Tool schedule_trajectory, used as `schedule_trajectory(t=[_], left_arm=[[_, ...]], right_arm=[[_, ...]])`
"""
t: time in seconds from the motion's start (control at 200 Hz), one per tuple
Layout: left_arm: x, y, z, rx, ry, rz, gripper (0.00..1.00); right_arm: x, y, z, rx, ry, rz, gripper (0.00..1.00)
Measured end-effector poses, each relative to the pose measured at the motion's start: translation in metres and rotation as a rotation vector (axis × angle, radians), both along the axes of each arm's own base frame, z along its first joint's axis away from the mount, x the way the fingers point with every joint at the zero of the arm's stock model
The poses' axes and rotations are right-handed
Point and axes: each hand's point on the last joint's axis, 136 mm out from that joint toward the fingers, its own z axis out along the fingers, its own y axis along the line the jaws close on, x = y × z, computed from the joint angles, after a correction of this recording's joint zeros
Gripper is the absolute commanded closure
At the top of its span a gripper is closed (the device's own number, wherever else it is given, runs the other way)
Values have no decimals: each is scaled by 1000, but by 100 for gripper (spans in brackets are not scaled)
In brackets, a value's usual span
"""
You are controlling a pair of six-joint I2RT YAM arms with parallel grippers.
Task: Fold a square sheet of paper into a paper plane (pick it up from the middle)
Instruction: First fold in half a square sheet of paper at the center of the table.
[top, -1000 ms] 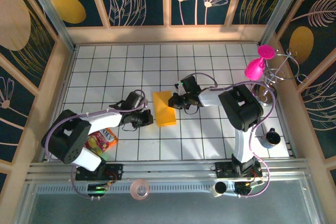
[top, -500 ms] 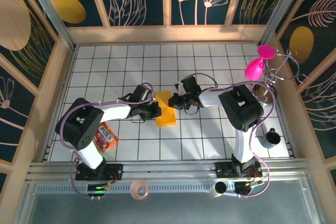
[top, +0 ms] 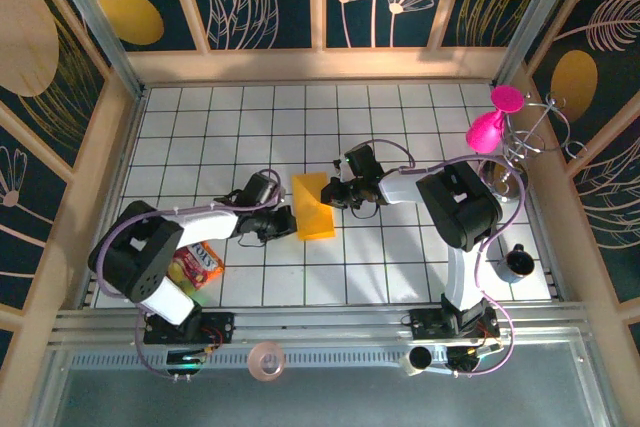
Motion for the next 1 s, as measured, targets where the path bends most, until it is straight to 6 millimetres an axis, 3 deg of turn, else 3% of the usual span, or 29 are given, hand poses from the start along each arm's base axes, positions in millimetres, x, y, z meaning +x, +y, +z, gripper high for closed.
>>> schedule_trajectory(t=[0.23, 0.405, 0.561, 0.796, 1.001], left_arm=[[13, -24, 26, -98, -41, -16, 94], [8, -40, 8, -86, 10, -59, 94], [-2, -35, -9, -40, 53, -77, 94], [-6, -30, -11, -47, 15, -93, 94], [-25, -11, -10, -28, 1, -78, 94]], right_arm=[[0, 0, 0, 2, -1, -1, 100], [0, 0, 0, 4, -2, -3, 100], [0, 0, 0, 4, -2, -3, 100], [0, 0, 0, 4, -2, -3, 100], [0, 0, 0, 4, -2, -3, 100]])
